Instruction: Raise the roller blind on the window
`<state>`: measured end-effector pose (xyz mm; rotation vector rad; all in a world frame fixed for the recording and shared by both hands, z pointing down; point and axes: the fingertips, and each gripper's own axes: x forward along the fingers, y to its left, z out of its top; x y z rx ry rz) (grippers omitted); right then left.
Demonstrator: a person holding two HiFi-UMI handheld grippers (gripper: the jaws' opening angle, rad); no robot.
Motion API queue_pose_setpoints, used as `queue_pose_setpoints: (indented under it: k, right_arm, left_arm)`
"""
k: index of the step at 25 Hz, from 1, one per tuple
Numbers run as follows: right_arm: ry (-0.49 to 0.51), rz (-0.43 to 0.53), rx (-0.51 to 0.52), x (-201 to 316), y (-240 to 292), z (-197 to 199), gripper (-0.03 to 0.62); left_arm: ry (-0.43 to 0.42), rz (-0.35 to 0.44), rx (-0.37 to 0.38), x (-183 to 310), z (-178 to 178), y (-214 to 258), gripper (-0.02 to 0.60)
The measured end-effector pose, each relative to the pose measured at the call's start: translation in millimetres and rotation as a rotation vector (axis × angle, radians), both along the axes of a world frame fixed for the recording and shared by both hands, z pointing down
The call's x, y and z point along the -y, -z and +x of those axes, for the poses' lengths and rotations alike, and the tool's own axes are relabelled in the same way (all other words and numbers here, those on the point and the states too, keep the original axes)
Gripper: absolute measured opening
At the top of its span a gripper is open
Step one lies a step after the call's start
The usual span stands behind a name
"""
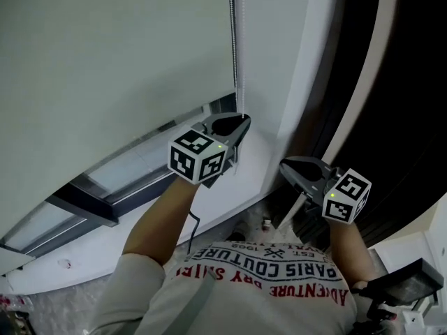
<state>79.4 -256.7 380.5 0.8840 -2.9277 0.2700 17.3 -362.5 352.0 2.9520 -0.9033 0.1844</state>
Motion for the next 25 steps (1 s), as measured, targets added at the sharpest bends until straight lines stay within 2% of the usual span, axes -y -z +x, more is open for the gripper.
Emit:
queue_pose_setpoints:
  k: [4,10,13,18,23,25]
  right_arm:
    - [0.036,0.024,-0.012,-7,15,-3,0.005]
    - [0.089,0.135,0.023,-14,87,-23,0.006]
    - [0.116,0.18,0.049,-18,114,-32,0.054]
    - [0.125,0.205,0.094,16,159,-51,0.166]
    - [0.163,0.202,0.091,31,186,-71,0.175]
    - [0.17,0.21,0.075,33,191,-75,0.141]
  left_arm:
    - [-0.034,-0.01,0.005,-41,2,3,0.014]
    - [-0.07,-0.01,0.01,-87,6,18,0.014]
    - [-0.084,0.001,0.028,-107,11,19,0.014]
    - [-0.129,-0.029,0.061,-100,12,15,0.014]
    - [-0.172,-0.025,0.11,-101,16,15,0.014]
    - [-0.178,-0.026,0.119,-100,17,13,0.014]
